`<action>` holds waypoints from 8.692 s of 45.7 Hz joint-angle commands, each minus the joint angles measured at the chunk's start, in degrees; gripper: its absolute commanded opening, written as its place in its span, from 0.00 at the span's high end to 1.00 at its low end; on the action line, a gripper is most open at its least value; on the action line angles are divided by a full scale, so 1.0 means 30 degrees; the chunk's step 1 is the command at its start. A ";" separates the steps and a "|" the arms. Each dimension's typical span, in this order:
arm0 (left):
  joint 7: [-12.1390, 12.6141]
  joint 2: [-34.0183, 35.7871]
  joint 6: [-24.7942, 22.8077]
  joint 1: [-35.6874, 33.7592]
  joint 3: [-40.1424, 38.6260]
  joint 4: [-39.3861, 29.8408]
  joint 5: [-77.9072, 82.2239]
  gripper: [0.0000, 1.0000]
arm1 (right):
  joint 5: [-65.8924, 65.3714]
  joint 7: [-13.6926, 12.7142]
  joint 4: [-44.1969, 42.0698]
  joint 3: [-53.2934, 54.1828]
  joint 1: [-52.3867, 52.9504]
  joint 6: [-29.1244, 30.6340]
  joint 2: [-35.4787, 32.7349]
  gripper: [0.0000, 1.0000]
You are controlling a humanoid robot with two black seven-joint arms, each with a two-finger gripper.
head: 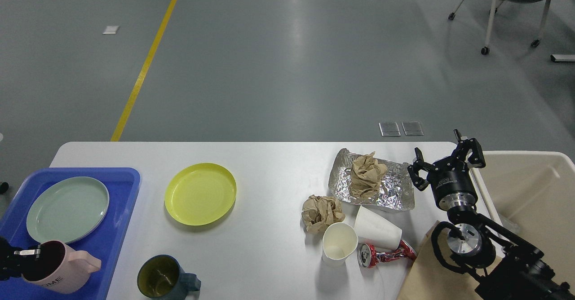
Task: Tidy desktop
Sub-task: 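Carry the pink mug onto the blue tray and set it down, then release the pink mug and move the left gripper to the teal mug, then grasp the dark teal mug with the left gripper, then lift the teal mug and place it on the blue tray, then release the teal mug and withdraw the left gripper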
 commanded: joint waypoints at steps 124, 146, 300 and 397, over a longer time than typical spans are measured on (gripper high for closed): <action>0.5141 -1.2971 -0.7189 -2.8393 1.2063 -1.4363 -1.6771 0.04 | 0.0000 0.0000 0.0009 0.0000 0.0000 0.0000 -0.0001 0.00; 0.6253 -1.1535 0.0104 -1.4331 0.7613 -1.2311 -1.4079 0.09 | 0.0000 0.0000 0.0009 0.0000 0.0000 0.0000 -0.0001 0.00; 0.4262 -1.3380 -0.7628 -2.8301 1.2821 -1.4744 -1.5511 1.00 | 0.0000 0.0000 0.0009 0.0000 0.0000 0.0000 -0.0001 0.00; 0.4526 -0.0255 -0.4493 0.3663 -0.0359 0.7376 -1.1116 0.99 | 0.0000 0.0000 -0.0020 0.0000 0.0000 0.0000 -0.0001 0.00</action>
